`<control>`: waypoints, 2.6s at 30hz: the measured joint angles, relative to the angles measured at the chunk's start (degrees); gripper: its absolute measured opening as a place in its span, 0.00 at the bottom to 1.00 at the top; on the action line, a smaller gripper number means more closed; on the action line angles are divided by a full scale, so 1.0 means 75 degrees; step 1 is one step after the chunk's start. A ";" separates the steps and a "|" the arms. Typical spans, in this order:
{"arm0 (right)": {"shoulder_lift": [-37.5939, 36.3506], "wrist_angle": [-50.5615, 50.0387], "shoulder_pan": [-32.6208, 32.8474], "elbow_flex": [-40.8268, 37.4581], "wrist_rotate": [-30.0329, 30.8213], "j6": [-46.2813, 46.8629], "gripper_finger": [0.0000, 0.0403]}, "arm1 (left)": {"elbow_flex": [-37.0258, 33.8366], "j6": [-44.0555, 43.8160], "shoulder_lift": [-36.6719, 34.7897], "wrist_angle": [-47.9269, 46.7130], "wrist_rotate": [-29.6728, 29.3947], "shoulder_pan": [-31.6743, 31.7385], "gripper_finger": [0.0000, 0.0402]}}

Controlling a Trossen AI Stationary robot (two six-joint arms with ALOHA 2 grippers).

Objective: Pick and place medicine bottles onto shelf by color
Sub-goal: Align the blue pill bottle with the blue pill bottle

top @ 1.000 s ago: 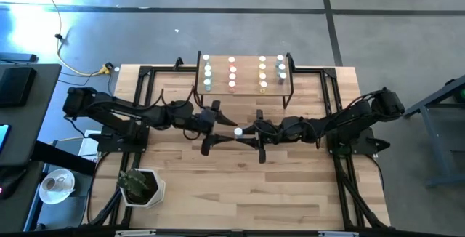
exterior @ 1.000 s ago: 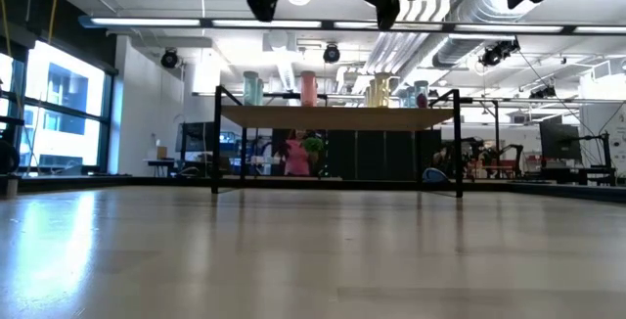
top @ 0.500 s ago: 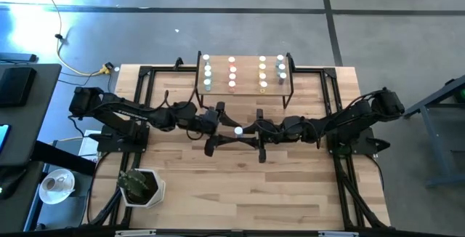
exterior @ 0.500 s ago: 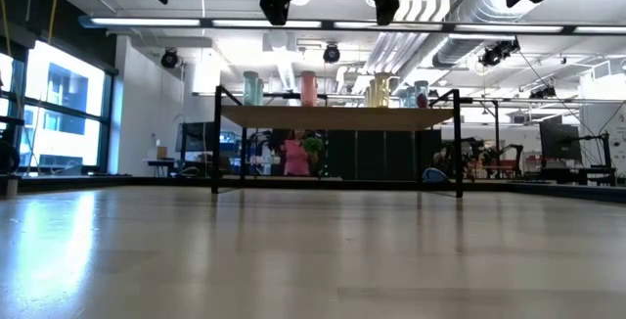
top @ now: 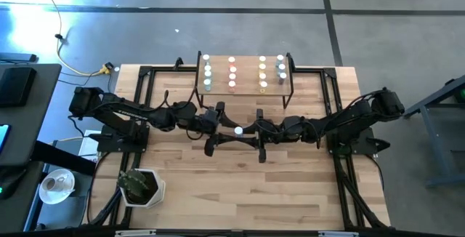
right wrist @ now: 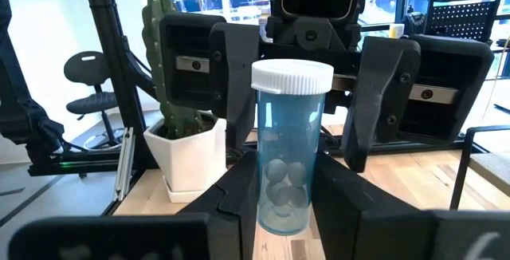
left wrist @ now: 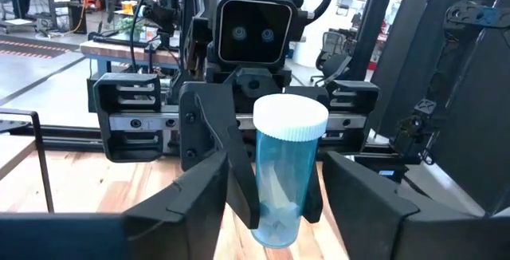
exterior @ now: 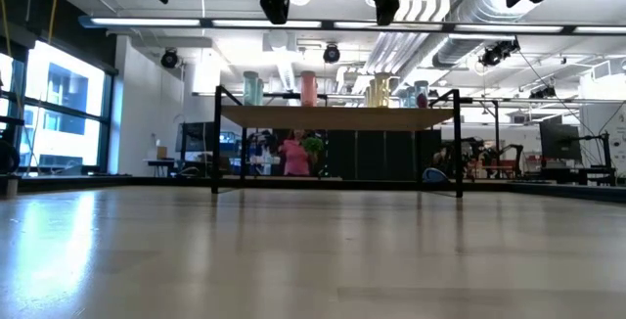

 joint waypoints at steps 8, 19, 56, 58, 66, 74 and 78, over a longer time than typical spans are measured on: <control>0.0000 0.0003 -0.0001 0.0000 0.0003 0.0003 0.21 | 0.0000 0.0026 0.0000 0.0000 0.0005 0.0003 0.35; 0.0000 -0.0006 0.0002 0.0000 0.0009 0.0027 0.21 | -0.0001 0.0092 -0.0006 0.0000 0.0012 0.0003 0.27; -0.0468 -0.1939 0.0001 0.0006 0.0399 0.0451 0.37 | 0.0000 0.0398 -0.0006 -0.0592 -0.0151 0.0006 0.25; -0.0729 -0.2201 -0.0001 0.0007 0.0408 0.0532 0.37 | 0.0000 0.0409 -0.0006 -0.0698 -0.0301 0.0006 0.25; -0.1693 -0.3326 -0.0001 0.0006 0.0504 0.0657 0.37 | 0.0000 0.0541 -0.0006 -0.0885 -0.0610 0.0006 0.25; -0.2417 -0.2917 -0.0001 0.0007 0.0806 -0.0409 0.37 | 0.0000 0.0538 -0.0006 -0.1314 -0.0610 0.0004 0.25; -0.2558 -0.3163 -0.0001 0.0341 0.0821 -0.0780 0.37 | -0.0001 0.0517 -0.0006 -0.1510 -0.0610 0.0000 0.25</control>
